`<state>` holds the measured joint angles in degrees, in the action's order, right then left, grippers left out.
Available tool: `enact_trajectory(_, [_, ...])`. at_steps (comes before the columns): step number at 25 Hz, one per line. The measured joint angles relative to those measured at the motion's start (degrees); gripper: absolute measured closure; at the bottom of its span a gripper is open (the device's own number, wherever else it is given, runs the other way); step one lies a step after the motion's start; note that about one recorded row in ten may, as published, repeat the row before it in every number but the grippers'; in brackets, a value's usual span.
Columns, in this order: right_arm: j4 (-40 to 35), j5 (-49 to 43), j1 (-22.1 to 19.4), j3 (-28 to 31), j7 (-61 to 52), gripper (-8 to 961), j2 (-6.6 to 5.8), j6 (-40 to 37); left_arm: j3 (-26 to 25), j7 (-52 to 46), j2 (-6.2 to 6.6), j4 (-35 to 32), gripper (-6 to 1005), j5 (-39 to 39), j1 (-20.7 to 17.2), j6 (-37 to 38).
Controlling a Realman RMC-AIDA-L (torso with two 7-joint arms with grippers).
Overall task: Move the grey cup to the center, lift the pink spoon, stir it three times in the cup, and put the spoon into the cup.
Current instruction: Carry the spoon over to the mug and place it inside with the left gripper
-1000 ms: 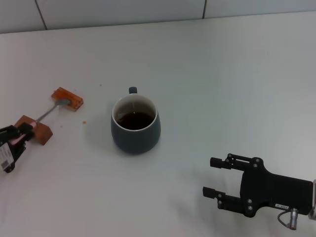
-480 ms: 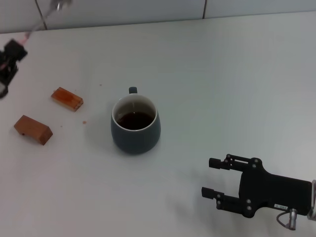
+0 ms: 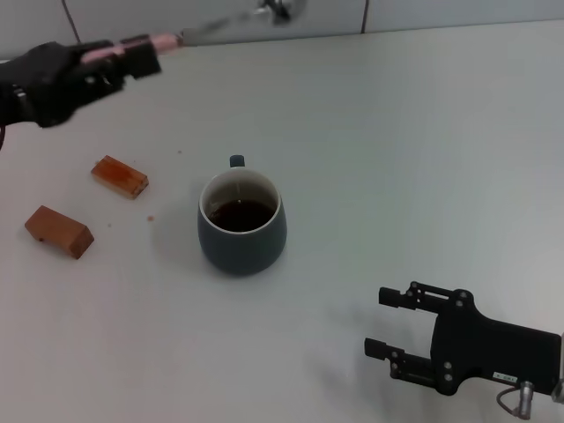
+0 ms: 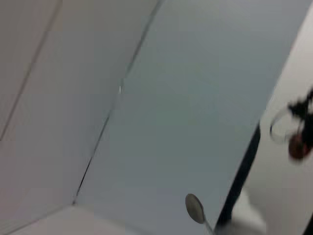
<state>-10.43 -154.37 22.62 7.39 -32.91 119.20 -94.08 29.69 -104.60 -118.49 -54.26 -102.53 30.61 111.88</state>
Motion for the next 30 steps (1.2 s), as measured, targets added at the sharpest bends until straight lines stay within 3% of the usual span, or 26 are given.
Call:
enact_trajectory(7, [0.22, 0.04, -0.93, 0.07, -0.01, 277, -0.02, 0.3, 15.08, -1.05, 0.22, -26.65, 863, -2.17, -4.13, -3.82])
enact_trajectory(13, [0.25, 0.13, -1.28, 0.09, -0.01, 277, -0.03, 0.34, 24.08, -3.78, 0.2, -41.45, 861, -14.66, -4.47, -3.73])
enact_trajectory(23, [0.24, 0.13, -1.35, 0.09, -0.05, 277, -0.02, 0.33, 41.28, -10.02, -0.22, -45.12, 859, -30.54, -1.6, -9.07])
enact_trajectory(30, [0.24, 0.13, -1.42, 0.09, -0.01, 277, -0.02, 0.21, 50.26, -14.16, -0.56, -45.31, 858, -40.1, 0.9, -11.32])
